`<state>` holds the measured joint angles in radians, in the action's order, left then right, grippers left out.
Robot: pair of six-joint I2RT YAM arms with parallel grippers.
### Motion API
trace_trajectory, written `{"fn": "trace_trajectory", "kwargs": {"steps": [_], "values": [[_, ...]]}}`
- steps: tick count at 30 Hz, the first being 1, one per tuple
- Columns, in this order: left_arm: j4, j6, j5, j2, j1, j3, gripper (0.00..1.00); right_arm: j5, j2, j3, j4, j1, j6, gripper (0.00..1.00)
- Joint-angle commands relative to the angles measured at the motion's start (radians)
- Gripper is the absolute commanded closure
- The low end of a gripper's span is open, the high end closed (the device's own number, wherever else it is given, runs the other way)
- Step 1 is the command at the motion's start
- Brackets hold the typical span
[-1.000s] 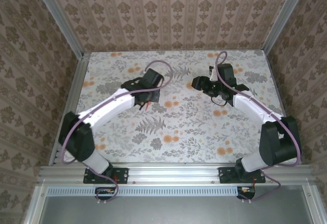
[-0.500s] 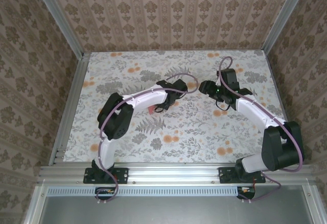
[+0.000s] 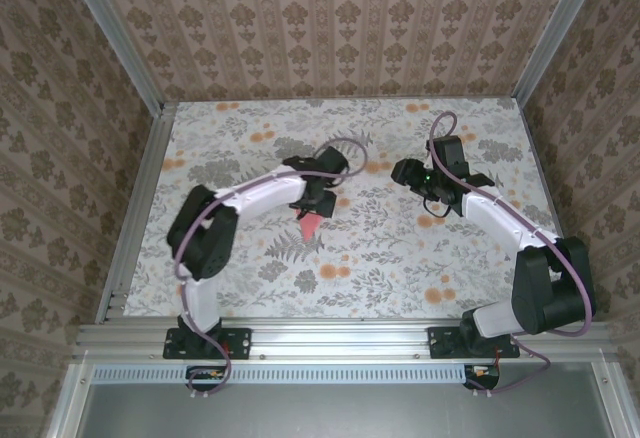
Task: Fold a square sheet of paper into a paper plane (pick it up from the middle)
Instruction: Turn over the paper at the center of the table.
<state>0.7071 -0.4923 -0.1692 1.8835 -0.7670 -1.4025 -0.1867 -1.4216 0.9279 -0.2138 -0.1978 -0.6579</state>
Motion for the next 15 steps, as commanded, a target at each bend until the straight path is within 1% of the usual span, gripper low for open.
{"fn": "trace_trajectory", "kwargs": {"steps": [1,3,5,11,15], "values": [[-0.145,-0.052,0.245,-0.151,0.097,0.106,0.32,0.009,-0.012,0.029,-0.034,-0.030,-0.002,0.40],[-0.191,-0.085,0.295,-0.219,0.156,0.180,0.28,0.015,-0.036,0.047,-0.036,-0.074,-0.002,0.40],[-0.237,-0.115,0.331,-0.281,0.224,0.258,0.24,0.038,-0.073,0.083,-0.049,-0.148,0.000,0.40],[-0.266,-0.179,0.326,-0.400,0.383,0.422,0.17,0.088,-0.240,0.253,-0.103,-0.396,0.018,0.45],[-0.302,-0.207,0.362,-0.450,0.463,0.513,0.15,0.073,-0.367,0.377,-0.142,-0.509,0.023,0.51]]}}
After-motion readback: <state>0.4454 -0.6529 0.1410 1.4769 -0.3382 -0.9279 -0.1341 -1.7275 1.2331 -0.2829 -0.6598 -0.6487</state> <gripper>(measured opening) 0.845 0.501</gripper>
